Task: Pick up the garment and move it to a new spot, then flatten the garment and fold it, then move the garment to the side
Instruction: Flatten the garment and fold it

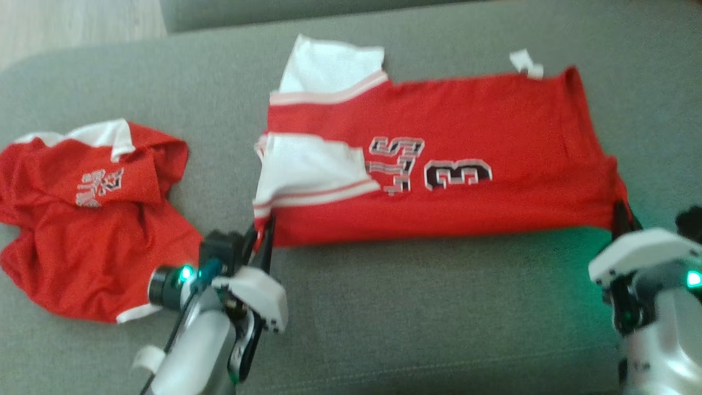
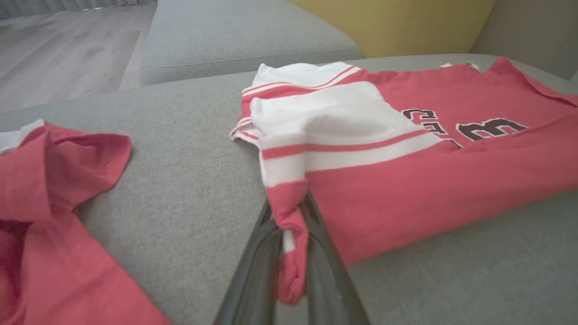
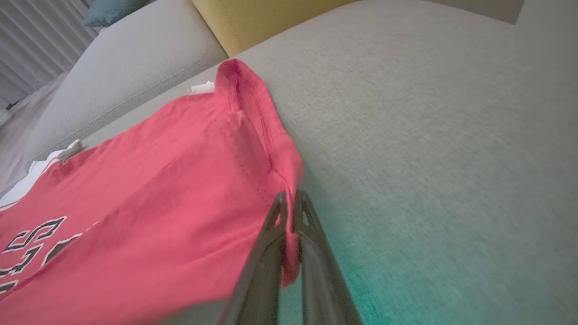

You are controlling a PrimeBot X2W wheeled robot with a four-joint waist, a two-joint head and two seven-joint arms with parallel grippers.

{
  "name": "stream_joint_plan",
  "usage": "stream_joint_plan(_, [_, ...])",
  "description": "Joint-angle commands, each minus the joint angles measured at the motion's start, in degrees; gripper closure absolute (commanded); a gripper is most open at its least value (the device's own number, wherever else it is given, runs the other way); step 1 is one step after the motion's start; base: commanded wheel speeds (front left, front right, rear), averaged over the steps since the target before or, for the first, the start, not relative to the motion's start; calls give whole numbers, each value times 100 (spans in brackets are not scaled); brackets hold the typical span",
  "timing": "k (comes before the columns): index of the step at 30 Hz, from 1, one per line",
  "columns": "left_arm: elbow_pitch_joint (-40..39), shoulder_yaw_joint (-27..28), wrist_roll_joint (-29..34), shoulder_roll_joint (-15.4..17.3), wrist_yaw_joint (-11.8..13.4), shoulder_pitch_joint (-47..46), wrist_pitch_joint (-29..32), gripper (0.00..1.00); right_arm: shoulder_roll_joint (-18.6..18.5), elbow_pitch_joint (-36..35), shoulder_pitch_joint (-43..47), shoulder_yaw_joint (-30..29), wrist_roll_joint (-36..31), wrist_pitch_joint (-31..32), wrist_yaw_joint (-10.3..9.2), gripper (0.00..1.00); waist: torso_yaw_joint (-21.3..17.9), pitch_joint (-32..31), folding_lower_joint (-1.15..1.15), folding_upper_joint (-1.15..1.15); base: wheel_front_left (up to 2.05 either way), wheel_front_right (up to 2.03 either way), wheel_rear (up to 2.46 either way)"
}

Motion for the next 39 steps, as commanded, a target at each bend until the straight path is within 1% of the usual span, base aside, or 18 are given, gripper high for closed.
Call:
stream_joint_plan(1, [-154, 206, -39, 151, 19, -57, -65, 100, -103, -281, 52, 109, 87, 35, 37, 100, -43, -234, 0, 0, 0, 0, 0])
stream_joint_plan(5, [-248, 142, -83, 202, 24, 286, 1, 100, -85, -691, 506, 56, 248, 323, 37, 100, -72, -502, 0, 0, 0, 0, 0])
stream_joint_plan(6, [-347, 61, -86, 226, -1, 455, 112, 100, -73, -949, 756, 41, 281, 539, 37, 100, -79, -593, 0, 0, 0, 0, 0])
stream_joint_plan(11, [-689, -157, -116, 254, -64, 868, 448, 100, -26, -1706, 1348, -176, 314, 1066, 37, 100, -84, -719, 0, 0, 0, 0, 0])
stream_joint_plan(15, [-825, -312, -173, 246, -119, 1110, 750, 100, 5, -2113, 1710, -284, 316, 1432, 37, 100, -90, -765, 0, 0, 0, 0, 0])
stream_joint_plan(16, [-835, -348, -183, 239, -130, 1148, 813, 100, 9, -2178, 1774, -296, 255, 1479, 37, 78, -90, -771, 0, 0, 0, 0, 0])
stream_joint_plan(17, [-842, -373, -211, 223, -144, 1182, 869, 99, 12, -2247, 1815, -321, 201, 1485, 37, 5, -93, -775, 0, 0, 0, 0, 0])
stream_joint_plan(18, [-841, -389, -234, 212, -147, 1209, 921, 68, 14, -2295, 1830, -343, 216, 1481, 37, 0, -98, -779, 0, 0, 0, 0, 0])
stream_joint_plan(19, [-836, -414, -226, 218, -141, 1224, 962, 32, 15, -2319, 1831, -329, 273, 1473, 37, 0, -107, -782, 0, 0, 0, 0, 0])
stream_joint_plan(20, [-839, -426, -220, 225, -128, 1233, 980, 0, 16, -2349, 1823, -289, 310, 1445, 37, 0, -120, -781, 0, 0, 0, 0, 0])
stream_joint_plan(25, [-919, -370, -229, 263, -32, 1182, 926, 0, 18, -2600, 1691, -137, 238, 1030, 37, 0, -193, -727, 0, 0, 0, 0, 0])
stream_joint_plan(32, [-1271, -20, -264, 342, 149, 710, 464, 0, 18, -2920, 1408, 261, 26, 378, 37, 0, -314, -474, 0, 0, 0, 0, 0])
stream_joint_plan(37, [-1381, 96, -208, 415, 125, 125, 404, 0, 19, -3026, 1149, 600, -138, 107, 37, 0, -459, -186, 0, 0, 0, 0, 0])
stream_joint_plan(39, [-1334, 21, -72, 501, 0, -328, 514, 0, 19, -3062, 973, 728, -180, 31, 37, 0, -533, 29, 0, 0, 0, 0, 0])
